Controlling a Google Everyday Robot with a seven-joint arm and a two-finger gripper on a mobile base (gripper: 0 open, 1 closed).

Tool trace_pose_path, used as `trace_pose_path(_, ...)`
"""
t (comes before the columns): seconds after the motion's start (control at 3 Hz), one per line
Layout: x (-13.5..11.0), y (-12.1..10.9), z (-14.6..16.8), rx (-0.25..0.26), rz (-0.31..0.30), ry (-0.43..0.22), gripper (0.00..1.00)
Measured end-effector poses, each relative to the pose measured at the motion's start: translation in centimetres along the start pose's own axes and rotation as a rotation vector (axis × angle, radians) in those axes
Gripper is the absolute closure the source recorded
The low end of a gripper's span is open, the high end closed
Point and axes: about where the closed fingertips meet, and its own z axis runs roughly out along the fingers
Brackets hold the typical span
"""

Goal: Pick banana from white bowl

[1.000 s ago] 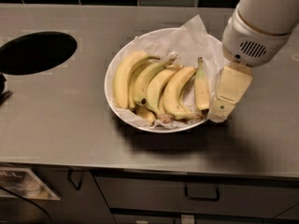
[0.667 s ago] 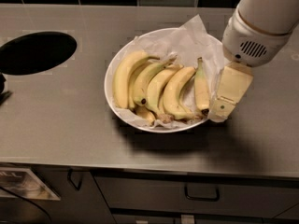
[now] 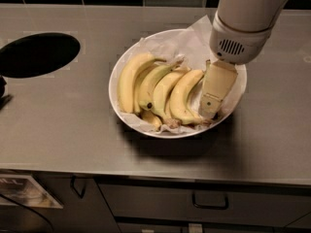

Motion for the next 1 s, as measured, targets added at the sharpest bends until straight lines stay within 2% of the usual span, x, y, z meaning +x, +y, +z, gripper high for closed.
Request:
trace_pose_path(0.33,-0.57,-1.17,0.50,0.073,0.138,0.059,0.00)
trace_pose_path(0.67,-0.93,-1.50,0.34,0.090,0.222,0.038,0.00)
trace_pose_path(1.0,-0.93,-1.50,0.34,0.090,0.222,0.038,0.00)
